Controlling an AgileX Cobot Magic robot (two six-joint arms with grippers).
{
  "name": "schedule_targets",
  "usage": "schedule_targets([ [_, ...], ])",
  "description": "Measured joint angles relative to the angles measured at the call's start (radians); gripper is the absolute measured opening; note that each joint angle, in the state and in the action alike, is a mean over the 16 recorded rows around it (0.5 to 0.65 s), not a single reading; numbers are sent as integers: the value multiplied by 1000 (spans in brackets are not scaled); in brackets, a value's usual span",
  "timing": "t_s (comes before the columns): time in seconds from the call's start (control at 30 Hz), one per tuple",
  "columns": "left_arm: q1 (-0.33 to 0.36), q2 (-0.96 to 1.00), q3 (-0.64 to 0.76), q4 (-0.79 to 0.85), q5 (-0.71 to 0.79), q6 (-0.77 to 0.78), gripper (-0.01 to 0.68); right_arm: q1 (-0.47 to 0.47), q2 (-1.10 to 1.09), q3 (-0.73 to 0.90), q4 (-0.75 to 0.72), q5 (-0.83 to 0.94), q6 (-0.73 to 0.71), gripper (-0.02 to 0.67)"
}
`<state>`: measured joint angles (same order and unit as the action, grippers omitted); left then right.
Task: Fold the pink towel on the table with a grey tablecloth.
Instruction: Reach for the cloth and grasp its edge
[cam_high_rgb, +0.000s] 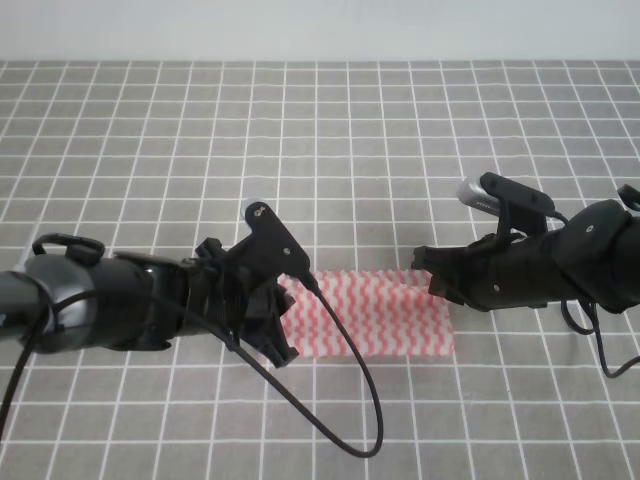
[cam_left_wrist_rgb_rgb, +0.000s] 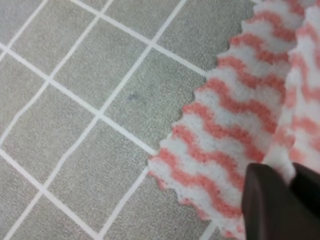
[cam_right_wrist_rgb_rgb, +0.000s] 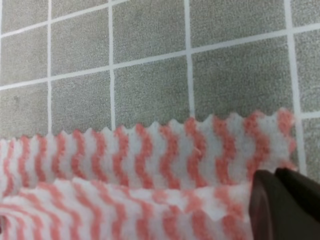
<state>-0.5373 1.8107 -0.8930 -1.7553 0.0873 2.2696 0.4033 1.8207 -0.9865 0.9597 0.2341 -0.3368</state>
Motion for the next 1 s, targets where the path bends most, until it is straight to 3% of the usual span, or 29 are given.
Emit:
schedule_targets([
  [0.37,1,-44,0,1,-47,-20,322,0,1,0,2,-1,-6,-15],
  [0.77,1,-171,0,6,-67,-62,301,0,-1,0,2,-27,-6,-6],
  [1.0,1,-176,0,6,-8,-87,242,0,-1,0,5,-68,-6,74],
])
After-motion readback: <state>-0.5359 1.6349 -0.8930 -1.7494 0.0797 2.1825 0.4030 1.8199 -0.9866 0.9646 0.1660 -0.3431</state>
